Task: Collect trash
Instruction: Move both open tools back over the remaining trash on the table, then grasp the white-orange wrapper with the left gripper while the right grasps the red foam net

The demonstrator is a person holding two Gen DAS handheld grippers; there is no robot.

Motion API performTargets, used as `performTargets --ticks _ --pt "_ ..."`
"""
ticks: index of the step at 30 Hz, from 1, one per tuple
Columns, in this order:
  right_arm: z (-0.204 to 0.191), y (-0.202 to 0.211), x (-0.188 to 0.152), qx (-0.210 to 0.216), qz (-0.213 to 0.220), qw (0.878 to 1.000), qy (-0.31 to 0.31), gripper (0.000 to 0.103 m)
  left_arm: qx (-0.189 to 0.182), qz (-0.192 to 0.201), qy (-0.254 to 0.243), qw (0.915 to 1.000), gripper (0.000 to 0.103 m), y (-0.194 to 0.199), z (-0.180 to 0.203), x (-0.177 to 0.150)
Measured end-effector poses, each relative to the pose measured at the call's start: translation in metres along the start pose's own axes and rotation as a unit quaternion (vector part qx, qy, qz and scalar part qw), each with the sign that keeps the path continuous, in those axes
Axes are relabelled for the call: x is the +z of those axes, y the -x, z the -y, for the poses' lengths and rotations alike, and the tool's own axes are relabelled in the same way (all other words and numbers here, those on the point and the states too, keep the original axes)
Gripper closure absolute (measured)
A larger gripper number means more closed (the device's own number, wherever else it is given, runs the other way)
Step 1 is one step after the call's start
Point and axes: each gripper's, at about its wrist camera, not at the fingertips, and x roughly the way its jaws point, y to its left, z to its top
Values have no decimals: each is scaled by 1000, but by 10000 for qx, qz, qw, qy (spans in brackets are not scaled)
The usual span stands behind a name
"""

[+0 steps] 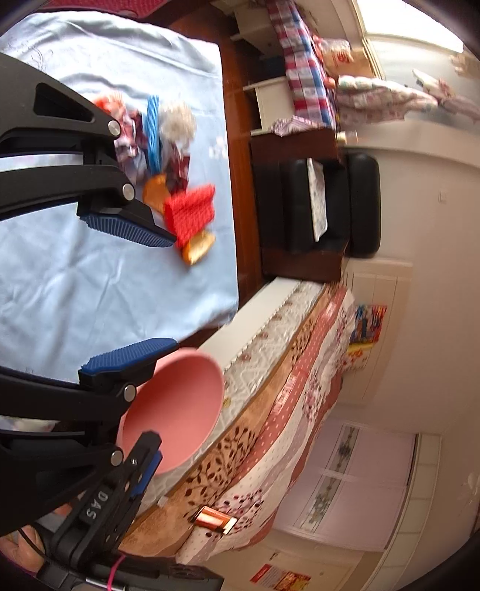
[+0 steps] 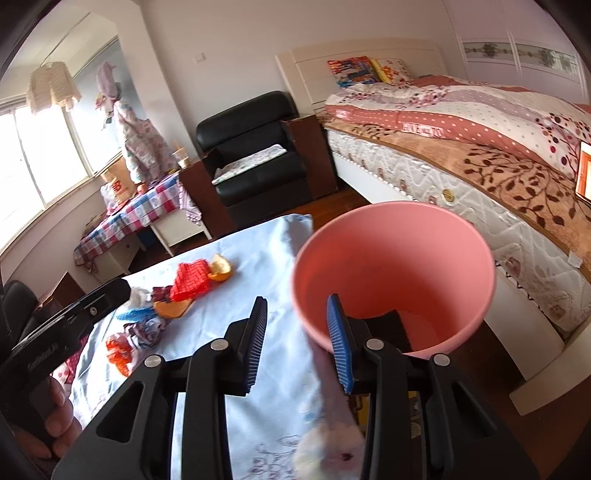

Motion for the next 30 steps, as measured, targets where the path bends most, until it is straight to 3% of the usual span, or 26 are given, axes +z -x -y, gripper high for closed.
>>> performTargets --ticks 6,13,19,28,30 --pt "-30 -7 -6 301 -98 9994 168 69 672 111 337 9971 52 18 -58 -10" --pt "-69 -26 -17 594 -391 9965 445 69 1196 -94 920 9885 52 25 -126 -32" --pt "-98 -42 -24 796 -632 9925 677 69 1209 -359 1264 9839 52 22 -158 -53" --pt "-130 -60 -28 1037 -838 9858 1017 69 1072 -664 1390 9822 52 -6 -164 -63" --pt "-135 -64 -27 1108 -868 9845 1049 69 1061 -759 1406 9814 59 -13 -166 -66"
